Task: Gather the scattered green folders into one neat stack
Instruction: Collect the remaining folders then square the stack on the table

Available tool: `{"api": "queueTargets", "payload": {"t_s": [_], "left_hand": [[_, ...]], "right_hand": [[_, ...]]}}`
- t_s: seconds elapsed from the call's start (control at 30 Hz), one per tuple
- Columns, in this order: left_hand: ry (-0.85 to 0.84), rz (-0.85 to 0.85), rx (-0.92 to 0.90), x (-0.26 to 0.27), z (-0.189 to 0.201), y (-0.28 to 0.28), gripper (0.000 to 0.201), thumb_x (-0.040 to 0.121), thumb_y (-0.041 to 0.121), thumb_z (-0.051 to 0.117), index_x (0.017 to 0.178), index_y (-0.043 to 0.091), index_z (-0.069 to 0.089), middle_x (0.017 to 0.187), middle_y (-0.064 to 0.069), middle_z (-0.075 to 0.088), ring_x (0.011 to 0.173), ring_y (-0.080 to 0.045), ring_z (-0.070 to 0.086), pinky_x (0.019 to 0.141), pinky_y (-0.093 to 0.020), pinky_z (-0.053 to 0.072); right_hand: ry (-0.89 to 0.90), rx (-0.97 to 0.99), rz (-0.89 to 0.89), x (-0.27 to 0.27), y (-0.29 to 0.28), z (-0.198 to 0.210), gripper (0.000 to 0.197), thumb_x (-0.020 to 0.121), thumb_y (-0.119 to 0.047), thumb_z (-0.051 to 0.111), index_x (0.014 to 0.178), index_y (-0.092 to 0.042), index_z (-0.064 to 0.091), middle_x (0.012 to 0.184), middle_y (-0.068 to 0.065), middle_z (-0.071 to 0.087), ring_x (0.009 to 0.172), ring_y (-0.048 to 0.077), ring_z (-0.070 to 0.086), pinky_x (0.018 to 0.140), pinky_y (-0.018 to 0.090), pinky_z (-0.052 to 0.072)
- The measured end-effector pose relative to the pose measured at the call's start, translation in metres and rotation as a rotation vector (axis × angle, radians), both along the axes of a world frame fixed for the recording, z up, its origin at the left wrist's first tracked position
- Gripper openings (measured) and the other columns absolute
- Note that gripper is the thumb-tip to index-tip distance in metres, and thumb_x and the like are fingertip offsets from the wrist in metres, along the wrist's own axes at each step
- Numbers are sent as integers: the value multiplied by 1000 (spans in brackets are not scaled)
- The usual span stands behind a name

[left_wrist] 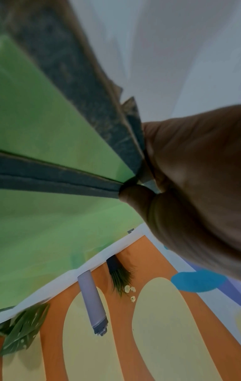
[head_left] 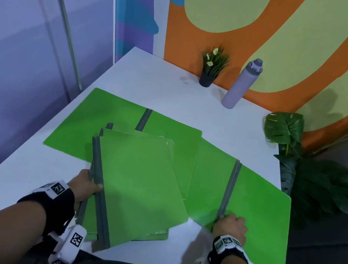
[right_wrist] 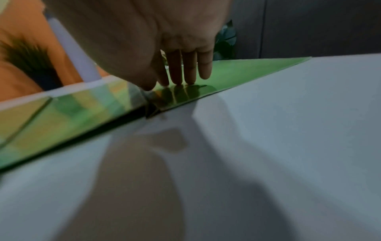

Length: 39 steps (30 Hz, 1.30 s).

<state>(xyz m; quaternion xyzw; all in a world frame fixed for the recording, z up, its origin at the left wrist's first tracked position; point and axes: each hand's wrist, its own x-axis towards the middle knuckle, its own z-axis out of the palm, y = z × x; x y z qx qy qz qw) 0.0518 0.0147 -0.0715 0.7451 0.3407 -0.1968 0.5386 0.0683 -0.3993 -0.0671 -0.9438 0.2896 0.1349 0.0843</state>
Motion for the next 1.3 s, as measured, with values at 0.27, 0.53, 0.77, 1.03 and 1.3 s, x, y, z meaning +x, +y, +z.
{"api": "queueTargets", "payload": {"t_s": [0.27,0.53,0.77,1.03,1.3], "left_hand": [[34,46,-31,-2,-14,-6,45,82,10,70,119,4,45,113,-20,57,106,-41,57,98,-55,49],[-35,91,-57,2,-3,-8,35,87,3,62,118,5,46,112,-18,56,109,-40,54,103,-56,43],[-89,123,-126,9,10,-9,30,89,-1,56,118,-2,47,113,-21,56,111,-42,52,93,-44,42],[-5,258,-365,15,15,-7,115,61,87,50,149,17,28,155,-15,34,138,-40,38,109,-61,34],[-205,147,-265,2,34,-29,43,78,7,75,114,2,52,113,-18,65,115,-40,58,102,-52,44]], "right_hand": [[33,368,-263,25,21,-5,35,79,-19,63,106,3,57,96,16,65,82,32,64,76,42,57],[-575,351,-249,70,31,79,15,88,-1,54,95,5,66,99,23,67,86,37,64,76,42,56],[-1069,323,311,70,79,159,18,82,13,44,95,4,54,111,22,48,78,17,41,72,32,40],[-570,123,1186,3,161,106,27,69,5,62,91,-11,61,66,0,60,44,17,52,35,21,38],[-180,360,1427,-30,160,62,21,89,-28,48,98,-18,65,120,-2,66,91,19,66,70,35,57]]}}
